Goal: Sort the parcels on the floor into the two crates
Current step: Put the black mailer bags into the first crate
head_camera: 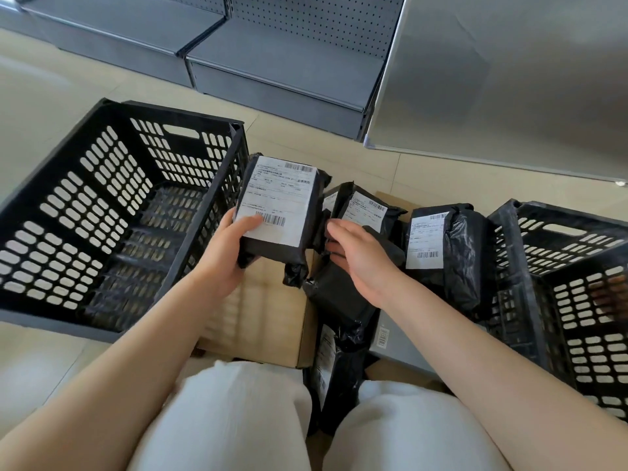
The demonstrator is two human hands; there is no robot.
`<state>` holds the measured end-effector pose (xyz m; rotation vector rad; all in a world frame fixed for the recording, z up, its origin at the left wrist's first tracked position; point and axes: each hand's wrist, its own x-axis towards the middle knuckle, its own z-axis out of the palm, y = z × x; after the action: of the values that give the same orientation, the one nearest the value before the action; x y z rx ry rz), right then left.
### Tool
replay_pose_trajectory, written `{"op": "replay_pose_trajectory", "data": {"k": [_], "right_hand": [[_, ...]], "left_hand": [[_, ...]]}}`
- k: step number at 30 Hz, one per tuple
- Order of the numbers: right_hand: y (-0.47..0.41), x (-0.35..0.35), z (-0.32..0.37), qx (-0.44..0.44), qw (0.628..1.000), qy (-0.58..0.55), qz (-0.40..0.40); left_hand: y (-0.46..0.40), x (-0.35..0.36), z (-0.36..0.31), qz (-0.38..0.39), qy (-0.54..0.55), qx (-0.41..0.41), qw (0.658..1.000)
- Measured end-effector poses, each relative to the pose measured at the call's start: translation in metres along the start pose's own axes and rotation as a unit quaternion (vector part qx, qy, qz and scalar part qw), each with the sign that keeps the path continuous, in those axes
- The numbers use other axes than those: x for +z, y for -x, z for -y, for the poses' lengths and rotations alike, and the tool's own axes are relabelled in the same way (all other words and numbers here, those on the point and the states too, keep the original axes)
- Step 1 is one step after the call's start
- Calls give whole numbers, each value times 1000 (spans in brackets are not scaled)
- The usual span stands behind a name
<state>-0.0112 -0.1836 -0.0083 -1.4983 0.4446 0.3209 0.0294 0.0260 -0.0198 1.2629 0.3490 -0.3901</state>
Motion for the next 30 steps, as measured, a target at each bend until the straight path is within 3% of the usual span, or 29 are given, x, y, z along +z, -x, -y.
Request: {"op": "replay_pose_trajectory", "data": {"k": [8, 16, 23, 27, 30], "right_hand": [[-41, 70, 9, 38, 988, 150, 21], [-57, 183, -4, 55, 975, 198, 84], [-90, 230, -11, 65, 985, 155, 39], [-103, 237, -19, 135, 980, 117, 83], [-106, 234, -24, 132, 980, 97, 115]], "left_hand": [[-26, -47, -63, -65, 16, 62, 996], [-58, -116, -82, -147, 7, 66, 987], [-84, -151, -82, -159, 29, 61, 985], [-96, -166, -78, -177, 30, 54, 982], [-103, -179, -73, -177, 19, 56, 983]]}}
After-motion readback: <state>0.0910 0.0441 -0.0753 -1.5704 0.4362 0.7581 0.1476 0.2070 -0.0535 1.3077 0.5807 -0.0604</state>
